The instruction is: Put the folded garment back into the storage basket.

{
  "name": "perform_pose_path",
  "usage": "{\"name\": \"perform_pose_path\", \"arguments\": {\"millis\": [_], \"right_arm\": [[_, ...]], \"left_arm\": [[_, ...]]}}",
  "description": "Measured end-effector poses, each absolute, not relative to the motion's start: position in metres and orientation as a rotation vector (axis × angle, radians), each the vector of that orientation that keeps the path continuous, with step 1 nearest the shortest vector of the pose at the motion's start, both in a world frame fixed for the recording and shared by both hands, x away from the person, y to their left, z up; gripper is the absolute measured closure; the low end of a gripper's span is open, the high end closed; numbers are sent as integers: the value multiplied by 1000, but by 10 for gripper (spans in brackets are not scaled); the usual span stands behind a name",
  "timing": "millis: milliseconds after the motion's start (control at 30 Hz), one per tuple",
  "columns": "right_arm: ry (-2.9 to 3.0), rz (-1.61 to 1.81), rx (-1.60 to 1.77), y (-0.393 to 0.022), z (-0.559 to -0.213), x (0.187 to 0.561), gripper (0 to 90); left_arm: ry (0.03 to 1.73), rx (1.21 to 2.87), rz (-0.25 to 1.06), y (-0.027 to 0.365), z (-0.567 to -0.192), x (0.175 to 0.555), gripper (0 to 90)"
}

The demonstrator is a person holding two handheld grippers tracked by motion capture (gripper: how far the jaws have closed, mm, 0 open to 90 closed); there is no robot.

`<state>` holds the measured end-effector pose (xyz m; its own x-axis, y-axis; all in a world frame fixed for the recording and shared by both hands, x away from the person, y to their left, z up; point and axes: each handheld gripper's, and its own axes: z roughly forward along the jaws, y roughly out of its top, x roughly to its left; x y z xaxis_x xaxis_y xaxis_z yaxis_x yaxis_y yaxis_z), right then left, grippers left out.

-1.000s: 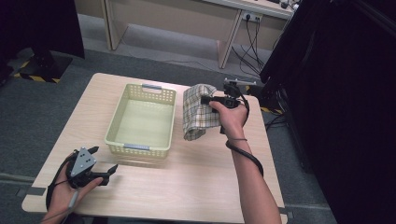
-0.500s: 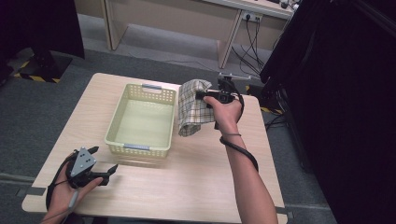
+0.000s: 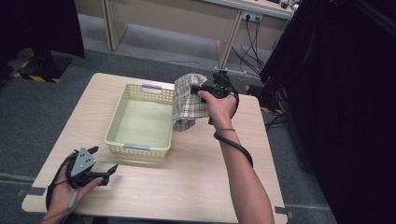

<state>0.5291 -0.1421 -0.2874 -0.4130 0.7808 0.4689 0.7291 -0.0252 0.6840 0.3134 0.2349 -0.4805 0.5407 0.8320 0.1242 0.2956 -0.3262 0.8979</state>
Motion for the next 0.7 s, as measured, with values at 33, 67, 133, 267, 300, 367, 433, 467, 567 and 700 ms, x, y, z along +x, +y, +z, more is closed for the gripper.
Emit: {"name": "perform_pose_path", "arguments": {"millis": [33,67,133,267,300,367,433,467,567,700], "right_arm": [[2154,1450,1670,-140,-287,529,782],[2157,1453,1668,-138,-286,530,782],[2157,1458,1662,-135,-284,530,782],[2154,1465,1659,-128,-282,531,782],[2154,1465,1656,-127,-282,532,782],[2154,1470,1652,-124,-282,532,781],[2158,1470,1653,-120,-282,533,781],[2160,1469,1650,-119,-282,533,781],[2160,1471,1650,-115,-282,534,781],[2163,1476,1651,-108,-283,534,781]], "left_arm": [[925,1873,745,235,-481,313,80],[925,1873,744,235,-481,313,79],[924,1873,744,235,-481,313,80],[925,1872,745,235,-481,313,80],[924,1872,745,235,-481,313,80],[923,1873,745,235,-481,313,80],[923,1873,745,235,-481,313,80],[923,1872,744,235,-481,313,80],[922,1873,745,235,-481,313,80],[923,1871,744,235,-481,313,80]]}}
